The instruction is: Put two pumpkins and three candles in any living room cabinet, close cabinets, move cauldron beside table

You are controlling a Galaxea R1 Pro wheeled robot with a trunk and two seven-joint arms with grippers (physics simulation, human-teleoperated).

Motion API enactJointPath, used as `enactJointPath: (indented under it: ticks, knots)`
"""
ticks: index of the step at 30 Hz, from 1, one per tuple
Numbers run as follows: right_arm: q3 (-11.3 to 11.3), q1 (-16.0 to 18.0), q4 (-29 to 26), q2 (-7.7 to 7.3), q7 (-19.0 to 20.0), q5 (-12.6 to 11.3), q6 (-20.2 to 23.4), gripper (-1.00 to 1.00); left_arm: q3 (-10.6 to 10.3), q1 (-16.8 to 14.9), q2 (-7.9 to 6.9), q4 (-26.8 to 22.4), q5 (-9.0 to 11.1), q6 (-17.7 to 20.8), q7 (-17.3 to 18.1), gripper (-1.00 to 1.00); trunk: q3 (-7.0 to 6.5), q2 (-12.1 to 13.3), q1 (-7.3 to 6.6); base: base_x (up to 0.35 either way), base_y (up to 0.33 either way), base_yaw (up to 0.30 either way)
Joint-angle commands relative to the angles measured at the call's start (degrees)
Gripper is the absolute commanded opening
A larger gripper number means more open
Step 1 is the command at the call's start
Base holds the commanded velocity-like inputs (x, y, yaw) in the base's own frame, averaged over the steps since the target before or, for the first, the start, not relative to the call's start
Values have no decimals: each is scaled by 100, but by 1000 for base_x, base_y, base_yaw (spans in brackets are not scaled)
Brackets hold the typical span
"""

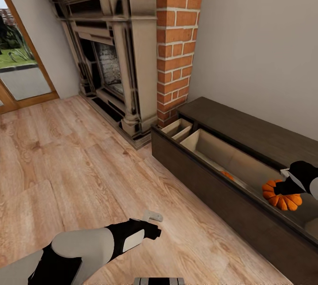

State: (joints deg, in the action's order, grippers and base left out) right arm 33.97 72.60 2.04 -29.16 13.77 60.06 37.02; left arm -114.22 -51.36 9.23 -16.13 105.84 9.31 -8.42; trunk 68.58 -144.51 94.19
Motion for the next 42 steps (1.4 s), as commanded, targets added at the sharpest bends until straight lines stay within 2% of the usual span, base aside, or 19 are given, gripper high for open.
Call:
enactJointPath:
  ticks: [1, 9, 29, 30, 42]
  knots:
    - [22, 8, 7, -4, 30, 67, 3, -100, -22, -10, 0, -13, 25, 11, -31, 100, 28, -4, 1, 2, 0, 0]
    - [22, 8, 7, -7, 29, 67, -27, -100, -22, -9, 0, -13, 20, 17, -28, 100, 205, -15, 22, 0, 0, 0]
    - [22, -56, 7, -7, 22, 67, -27, -100, -22, -8, 1, -13, 21, 9, -39, 100, 249, -18, 27, 0, 0, 0]
    - [22, -62, 7, -8, 21, 67, -25, 100, -22, -7, 0, -13, 22, 9, -41, 100, 249, -18, 27, 0, 0, 0]
    - [22, -71, 7, -4, 78, 47, -11, 100, -22, -12, -5, -6, 22, 9, -46, 100, 249, -18, 27, 0, 0, 0]
